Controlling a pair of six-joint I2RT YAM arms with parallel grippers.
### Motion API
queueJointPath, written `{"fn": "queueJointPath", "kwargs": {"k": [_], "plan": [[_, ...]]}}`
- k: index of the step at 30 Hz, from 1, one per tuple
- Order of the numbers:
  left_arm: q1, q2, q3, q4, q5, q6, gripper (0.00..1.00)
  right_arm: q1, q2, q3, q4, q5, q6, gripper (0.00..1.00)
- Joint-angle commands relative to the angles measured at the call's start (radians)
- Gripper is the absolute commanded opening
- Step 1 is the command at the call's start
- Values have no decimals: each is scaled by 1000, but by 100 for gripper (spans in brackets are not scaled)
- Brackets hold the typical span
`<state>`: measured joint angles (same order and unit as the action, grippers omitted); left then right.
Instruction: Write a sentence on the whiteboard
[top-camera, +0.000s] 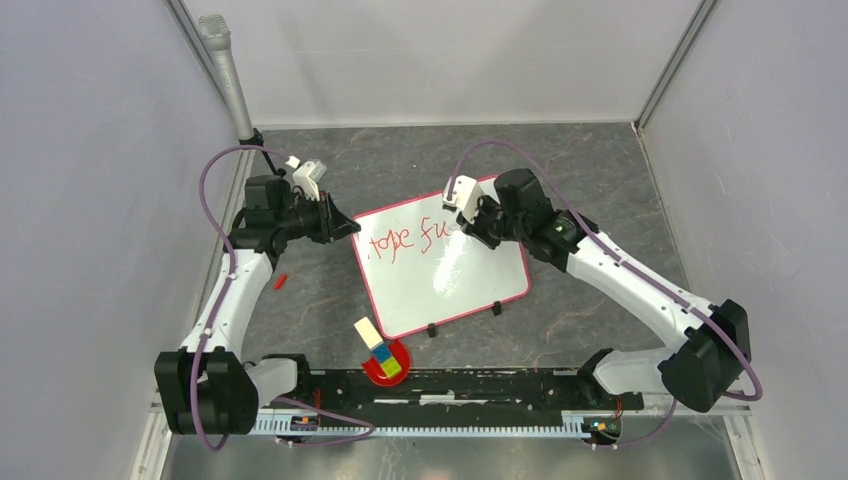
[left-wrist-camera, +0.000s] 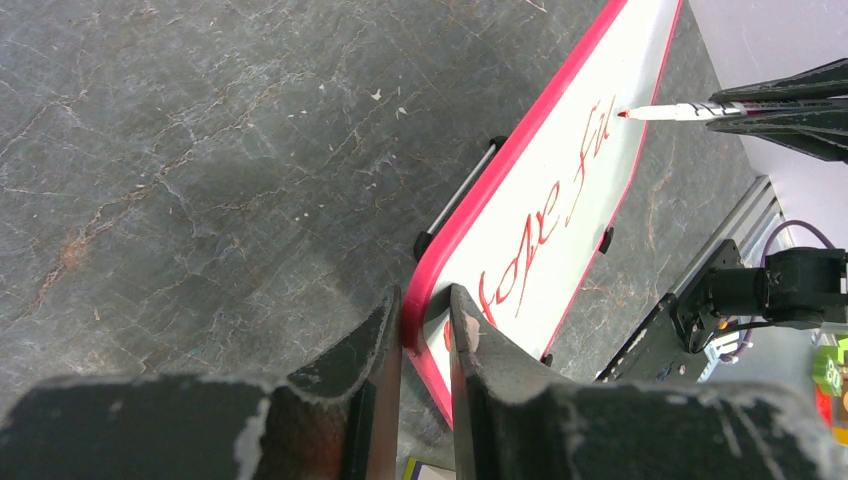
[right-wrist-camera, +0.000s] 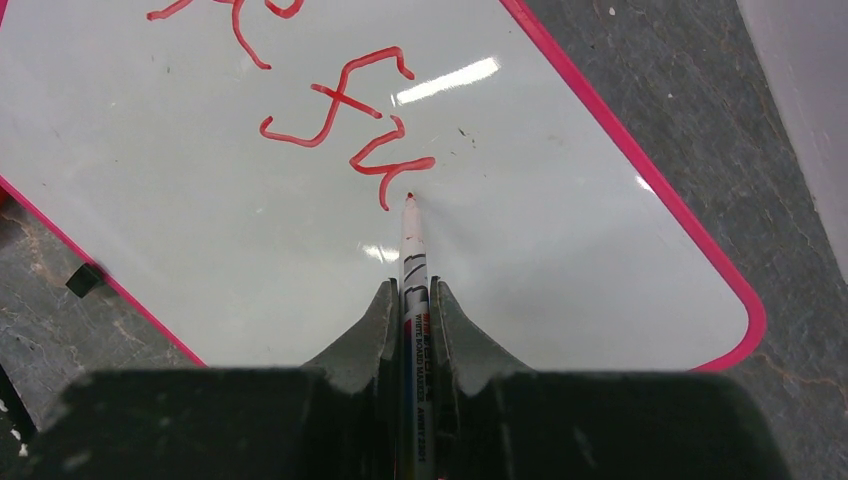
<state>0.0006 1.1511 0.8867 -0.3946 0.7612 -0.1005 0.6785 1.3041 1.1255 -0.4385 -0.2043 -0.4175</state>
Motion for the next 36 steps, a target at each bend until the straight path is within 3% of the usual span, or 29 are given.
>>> {"fn": "queueJointPath", "kwargs": {"k": [1, 15, 36], "plan": [[-2, -3, -14, -27, -14, 45, 3, -6, 18, 32, 53, 19, -12, 0], [-2, 1, -15, -27, -14, 48, 3, -80, -2, 24, 4, 44, -56, 0], [-2, 0, -12, -27, -13, 45, 3, -59, 42, 52, 26, -48, -4, 0]]}}
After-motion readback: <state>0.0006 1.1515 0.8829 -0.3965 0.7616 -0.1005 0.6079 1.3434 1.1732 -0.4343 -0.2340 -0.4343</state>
